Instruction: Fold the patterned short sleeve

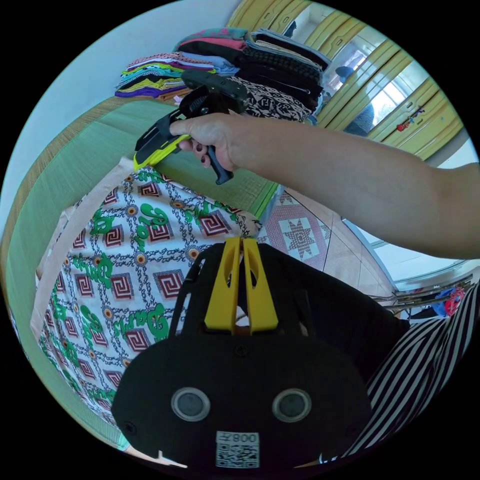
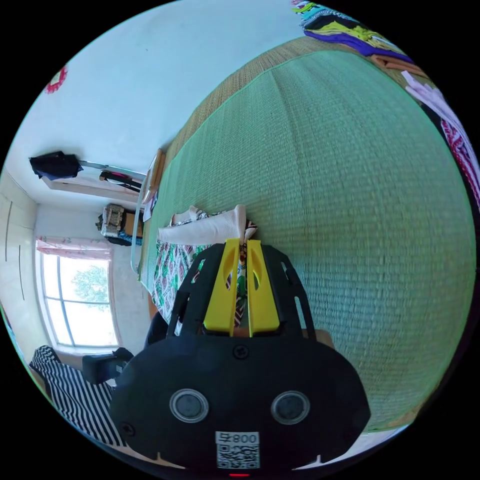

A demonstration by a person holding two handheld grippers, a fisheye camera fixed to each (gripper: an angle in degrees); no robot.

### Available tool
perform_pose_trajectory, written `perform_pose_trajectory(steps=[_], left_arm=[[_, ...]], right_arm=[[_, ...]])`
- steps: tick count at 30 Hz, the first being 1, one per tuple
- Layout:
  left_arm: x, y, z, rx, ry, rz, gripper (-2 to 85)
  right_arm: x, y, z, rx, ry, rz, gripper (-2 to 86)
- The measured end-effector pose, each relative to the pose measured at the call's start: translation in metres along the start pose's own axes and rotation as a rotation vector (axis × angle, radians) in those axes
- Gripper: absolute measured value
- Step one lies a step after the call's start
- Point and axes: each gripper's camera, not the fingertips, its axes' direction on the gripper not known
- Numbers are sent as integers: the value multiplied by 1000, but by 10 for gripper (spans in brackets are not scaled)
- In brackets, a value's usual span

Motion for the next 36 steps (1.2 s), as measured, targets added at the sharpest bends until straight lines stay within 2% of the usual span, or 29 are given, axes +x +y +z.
perform_pose_trajectory(steps=[12,22,31,36], left_arm=[[-23,37,-38,35,66,-1,8],[-65,102,-97,113,119,-56,7],[-126,198,-186,262,175,-155,7],[-168,271,-237,343,198,-251,7]], right_arm=[[-4,-24,-51,57,36,75,21],[-38,-61,-92,92,43,93,22],[-116,-107,-136,165,-26,72,21],[-188,-142,-149,195,-84,30,20]])
